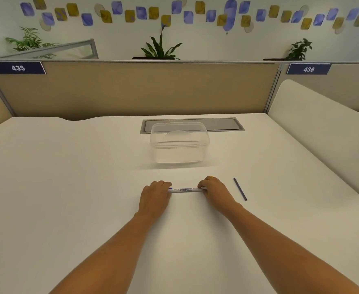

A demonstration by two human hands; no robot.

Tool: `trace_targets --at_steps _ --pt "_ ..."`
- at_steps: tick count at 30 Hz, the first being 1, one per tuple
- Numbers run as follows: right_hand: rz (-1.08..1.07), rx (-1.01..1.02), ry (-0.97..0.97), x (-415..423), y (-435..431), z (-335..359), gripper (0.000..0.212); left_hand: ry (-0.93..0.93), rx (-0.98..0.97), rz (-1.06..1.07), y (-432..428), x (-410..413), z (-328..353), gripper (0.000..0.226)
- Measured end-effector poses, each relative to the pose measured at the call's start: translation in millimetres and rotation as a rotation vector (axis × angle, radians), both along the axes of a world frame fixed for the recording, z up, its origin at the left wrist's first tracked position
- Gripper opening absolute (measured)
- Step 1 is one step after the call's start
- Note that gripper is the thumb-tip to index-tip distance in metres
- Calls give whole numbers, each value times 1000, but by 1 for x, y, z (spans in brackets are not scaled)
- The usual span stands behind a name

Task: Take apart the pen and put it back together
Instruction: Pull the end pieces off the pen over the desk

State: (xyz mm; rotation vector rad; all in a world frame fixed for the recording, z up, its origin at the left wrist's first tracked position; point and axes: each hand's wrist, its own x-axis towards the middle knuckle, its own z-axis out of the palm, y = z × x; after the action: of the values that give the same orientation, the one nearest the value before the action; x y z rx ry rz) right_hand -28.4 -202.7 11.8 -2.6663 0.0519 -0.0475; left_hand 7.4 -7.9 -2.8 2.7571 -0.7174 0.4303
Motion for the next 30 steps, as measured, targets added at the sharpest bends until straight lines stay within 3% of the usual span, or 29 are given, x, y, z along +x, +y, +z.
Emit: trace_targets --at_steps 6,11,17,27,30 --pt "51 1 -26 1 0 7 22 7 -8 -48 -8 4 2 5" --pt "72 128 -66 0 6 15 17 47 -58 -90 -26 1 7 21" --pt "-13 480 -126 -5 10 18 12 115 -253 -68 -32 -1 13 18" --pt "-154 1109 -95 -8 15 22 15 138 -418 -47 -27 -9 31 12" --pt "-159 1205 -101 -7 17 26 12 139 -435 -31 -27 -8 35 12"
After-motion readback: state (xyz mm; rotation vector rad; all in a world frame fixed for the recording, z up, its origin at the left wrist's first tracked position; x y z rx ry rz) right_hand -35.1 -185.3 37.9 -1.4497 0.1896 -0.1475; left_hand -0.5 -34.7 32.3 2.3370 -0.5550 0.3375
